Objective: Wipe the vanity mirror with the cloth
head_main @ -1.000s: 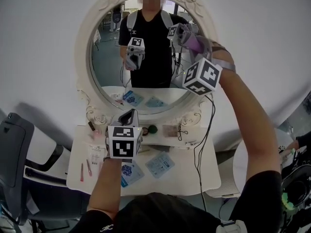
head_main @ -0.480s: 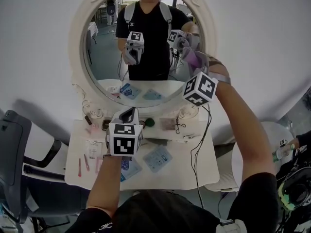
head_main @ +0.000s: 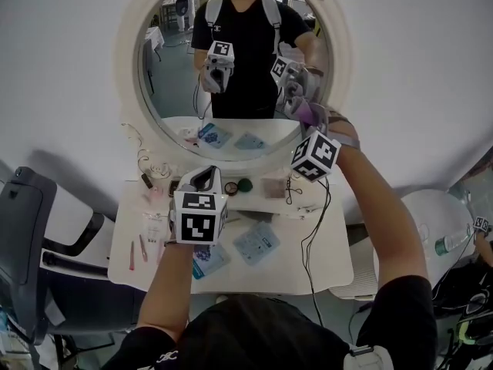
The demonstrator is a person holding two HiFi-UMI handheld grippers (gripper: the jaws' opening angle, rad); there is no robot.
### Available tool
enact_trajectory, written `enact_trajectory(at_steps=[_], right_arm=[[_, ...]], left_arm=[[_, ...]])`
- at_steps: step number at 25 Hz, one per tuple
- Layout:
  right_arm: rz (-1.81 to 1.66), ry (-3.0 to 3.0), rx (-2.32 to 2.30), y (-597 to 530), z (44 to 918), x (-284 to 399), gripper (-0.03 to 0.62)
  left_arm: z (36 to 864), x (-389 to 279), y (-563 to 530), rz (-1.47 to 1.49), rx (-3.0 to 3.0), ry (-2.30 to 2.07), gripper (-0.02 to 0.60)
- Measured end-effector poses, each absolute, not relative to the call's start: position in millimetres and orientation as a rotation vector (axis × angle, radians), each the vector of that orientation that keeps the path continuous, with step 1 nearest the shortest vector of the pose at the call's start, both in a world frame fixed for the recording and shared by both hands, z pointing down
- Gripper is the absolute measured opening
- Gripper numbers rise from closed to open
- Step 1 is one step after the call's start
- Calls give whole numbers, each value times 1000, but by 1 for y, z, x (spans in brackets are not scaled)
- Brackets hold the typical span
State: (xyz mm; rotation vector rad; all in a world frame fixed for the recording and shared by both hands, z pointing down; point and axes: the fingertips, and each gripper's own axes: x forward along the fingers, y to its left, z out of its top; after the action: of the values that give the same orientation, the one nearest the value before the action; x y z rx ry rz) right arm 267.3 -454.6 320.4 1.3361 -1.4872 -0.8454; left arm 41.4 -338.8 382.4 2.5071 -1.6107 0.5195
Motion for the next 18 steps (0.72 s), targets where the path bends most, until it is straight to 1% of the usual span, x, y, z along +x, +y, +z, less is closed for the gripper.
enact_trajectory(at_steps=[9,18], right_arm=[[-719,-1523,1209,-455,411,248,95],[-589,-1606,1134,-457,466,220,94]], left_arm=[[396,20,-333,545,2442,-1653,0],[409,-13,-327,584,2345,-1722,1]])
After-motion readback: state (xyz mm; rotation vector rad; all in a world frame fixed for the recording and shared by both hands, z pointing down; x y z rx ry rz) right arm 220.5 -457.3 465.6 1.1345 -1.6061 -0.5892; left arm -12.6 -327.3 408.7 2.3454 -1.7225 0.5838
